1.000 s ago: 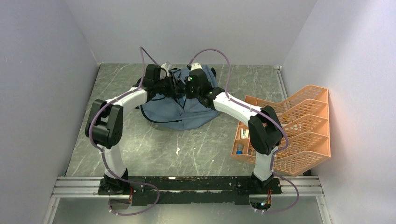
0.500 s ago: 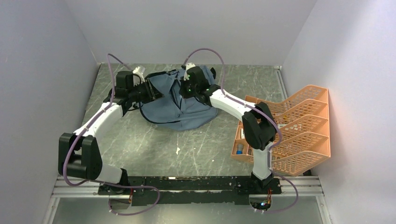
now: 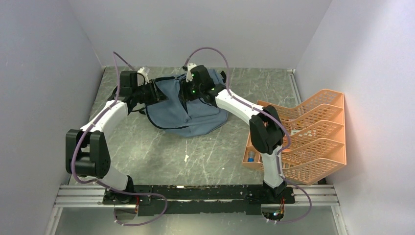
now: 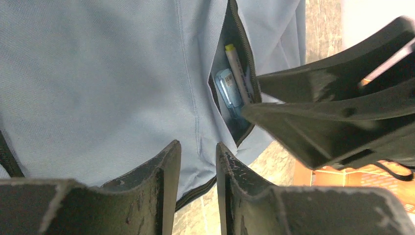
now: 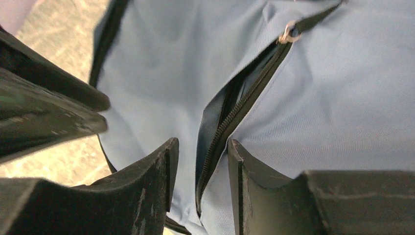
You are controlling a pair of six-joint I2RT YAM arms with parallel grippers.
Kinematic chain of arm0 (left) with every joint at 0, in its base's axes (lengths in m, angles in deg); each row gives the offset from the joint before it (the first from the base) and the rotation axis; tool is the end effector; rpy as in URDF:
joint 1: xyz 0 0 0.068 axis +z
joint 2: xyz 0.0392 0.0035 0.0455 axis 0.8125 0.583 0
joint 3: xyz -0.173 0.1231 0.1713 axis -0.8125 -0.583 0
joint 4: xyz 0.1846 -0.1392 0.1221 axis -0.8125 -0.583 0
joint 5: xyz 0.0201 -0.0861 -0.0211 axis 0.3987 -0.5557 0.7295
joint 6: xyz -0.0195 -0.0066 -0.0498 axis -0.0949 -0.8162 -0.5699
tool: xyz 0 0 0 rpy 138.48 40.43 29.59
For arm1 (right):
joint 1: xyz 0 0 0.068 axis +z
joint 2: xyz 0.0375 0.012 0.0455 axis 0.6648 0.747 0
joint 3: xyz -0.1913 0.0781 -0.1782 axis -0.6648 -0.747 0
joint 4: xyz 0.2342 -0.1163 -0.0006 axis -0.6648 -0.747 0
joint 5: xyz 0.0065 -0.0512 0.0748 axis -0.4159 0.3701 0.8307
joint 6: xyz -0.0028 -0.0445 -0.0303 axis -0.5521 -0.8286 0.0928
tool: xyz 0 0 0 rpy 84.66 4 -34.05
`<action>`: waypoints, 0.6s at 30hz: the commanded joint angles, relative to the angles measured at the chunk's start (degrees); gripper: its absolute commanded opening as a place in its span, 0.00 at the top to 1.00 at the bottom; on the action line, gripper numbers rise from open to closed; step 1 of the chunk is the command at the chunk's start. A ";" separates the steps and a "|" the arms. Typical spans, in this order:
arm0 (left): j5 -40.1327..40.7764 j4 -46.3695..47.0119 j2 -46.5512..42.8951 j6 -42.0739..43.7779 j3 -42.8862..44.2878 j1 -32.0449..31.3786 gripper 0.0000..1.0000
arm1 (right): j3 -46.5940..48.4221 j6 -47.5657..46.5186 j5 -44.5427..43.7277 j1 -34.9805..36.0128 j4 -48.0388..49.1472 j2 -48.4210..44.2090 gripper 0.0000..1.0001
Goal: Pack the student bag
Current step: Place the stationery in the student bag, then zip the student bag at the center of the board.
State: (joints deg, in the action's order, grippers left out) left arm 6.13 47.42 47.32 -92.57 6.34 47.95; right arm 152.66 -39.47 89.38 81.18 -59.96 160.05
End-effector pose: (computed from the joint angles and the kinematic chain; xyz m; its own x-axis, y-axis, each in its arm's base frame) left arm 0.3372 -0.0542 0.2616 -0.7416 -0.3263 -0.5862 0.1417 0.7778 -0.6123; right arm 0.3694 0.3119 0.2542 -0.5796 -0.1888 -0.7927 -0.6137 0.7411 0.2723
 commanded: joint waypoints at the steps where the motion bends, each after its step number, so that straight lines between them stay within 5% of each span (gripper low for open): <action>1: -1.15 1.65 0.19 2.36 0.82 0.59 0.63 | 5.83 1.71 -2.68 -0.36 0.44 -3.23 0.55; 9: -1.92 9.70 1.52 -1.57 -1.64 -1.38 0.57 | 12.02 14.40 -10.53 -4.71 1.72 2.71 0.54; 18: 10.39 8.66 10.12 -2.78 5.98 -8.00 0.49 | 21.56 21.46 -2.28 -9.88 -0.18 11.68 0.53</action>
State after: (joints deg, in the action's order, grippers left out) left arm 9.91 54.28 54.07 -94.35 8.35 41.21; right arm 171.48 -22.27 83.48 72.59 -58.84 168.88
